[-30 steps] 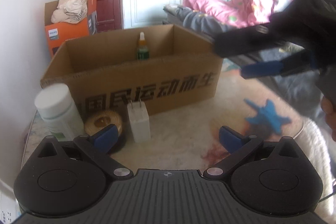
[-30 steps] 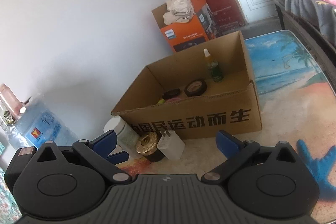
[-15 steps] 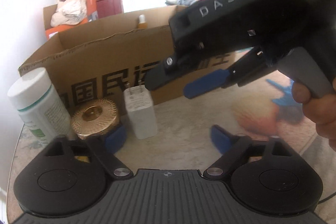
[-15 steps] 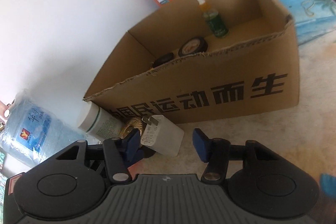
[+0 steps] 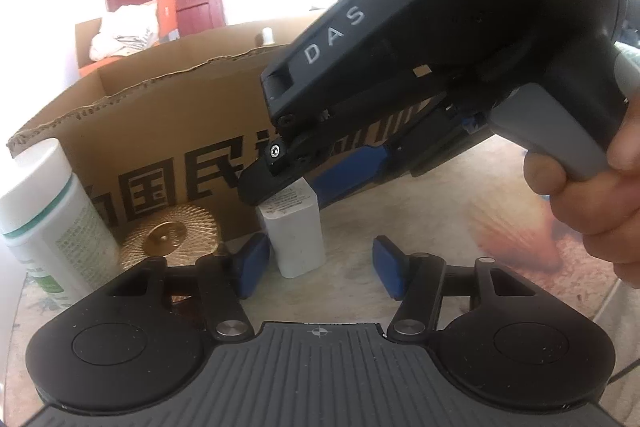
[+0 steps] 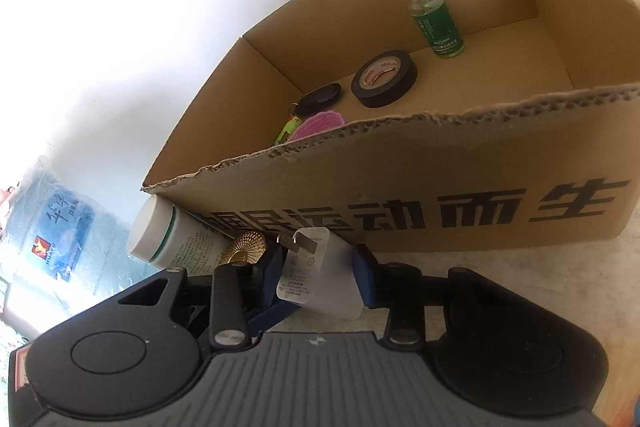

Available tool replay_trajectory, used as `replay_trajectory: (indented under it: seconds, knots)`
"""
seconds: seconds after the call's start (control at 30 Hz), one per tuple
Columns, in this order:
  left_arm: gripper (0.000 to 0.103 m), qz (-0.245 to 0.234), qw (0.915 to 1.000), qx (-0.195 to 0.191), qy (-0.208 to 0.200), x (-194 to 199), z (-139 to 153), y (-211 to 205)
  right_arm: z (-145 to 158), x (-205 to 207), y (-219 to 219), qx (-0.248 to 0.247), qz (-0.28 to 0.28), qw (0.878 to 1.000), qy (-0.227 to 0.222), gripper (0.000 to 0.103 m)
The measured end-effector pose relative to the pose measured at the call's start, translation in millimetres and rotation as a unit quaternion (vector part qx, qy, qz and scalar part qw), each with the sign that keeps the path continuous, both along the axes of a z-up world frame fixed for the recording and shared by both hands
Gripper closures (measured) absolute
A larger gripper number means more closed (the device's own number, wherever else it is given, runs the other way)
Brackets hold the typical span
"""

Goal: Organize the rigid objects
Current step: 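Move the right gripper out of the box to the white plug charger, then grasp the white plug charger with the right gripper and lift it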

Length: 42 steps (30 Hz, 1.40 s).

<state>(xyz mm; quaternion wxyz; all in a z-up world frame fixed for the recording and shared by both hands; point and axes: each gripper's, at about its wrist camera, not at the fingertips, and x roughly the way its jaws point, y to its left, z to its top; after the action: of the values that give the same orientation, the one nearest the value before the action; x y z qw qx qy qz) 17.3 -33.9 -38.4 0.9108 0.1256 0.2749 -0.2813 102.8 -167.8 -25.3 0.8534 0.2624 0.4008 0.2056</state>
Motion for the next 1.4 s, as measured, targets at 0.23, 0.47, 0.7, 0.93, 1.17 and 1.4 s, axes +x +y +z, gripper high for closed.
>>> replay_trajectory:
  seconds: [0.23,0.47,0.7,0.93,1.17,1.4]
  knots:
    - [0.045,-0.047,0.998,-0.028,0.033,-13.3,6.6,-6.8,-0.7,-20.9,-19.8,-0.007,-0.021,1.0,0.008,0.061]
    - [0.045,-0.094,0.9934,-0.035,0.056,-33.4,12.0,-22.3,0.4,-54.8,-39.8,-0.023,-0.044,0.999,0.015,0.061]
    - [0.042,-0.12,0.9909,-0.023,0.056,-60.8,13.9,-34.1,-0.2,-75.2,-49.2,-0.02,-0.062,0.998,0.019,0.061]
    - [0.016,-0.085,0.9963,-0.008,0.012,-70.1,20.9,-35.2,8.1,-87.1,-53.6,-0.033,-0.084,0.996,-0.021,0.042]
    - [0.001,-0.018,0.998,-0.035,0.049,-49.0,24.5,-11.3,40.8,-108.9,-57.5,-0.105,-0.117,0.982,-0.101,0.0]
    - [0.0,-0.014,0.9973,-0.048,0.053,-35.2,31.7,2.8,69.7,-127.6,-45.6,-0.239,-0.141,0.945,-0.172,0.0]
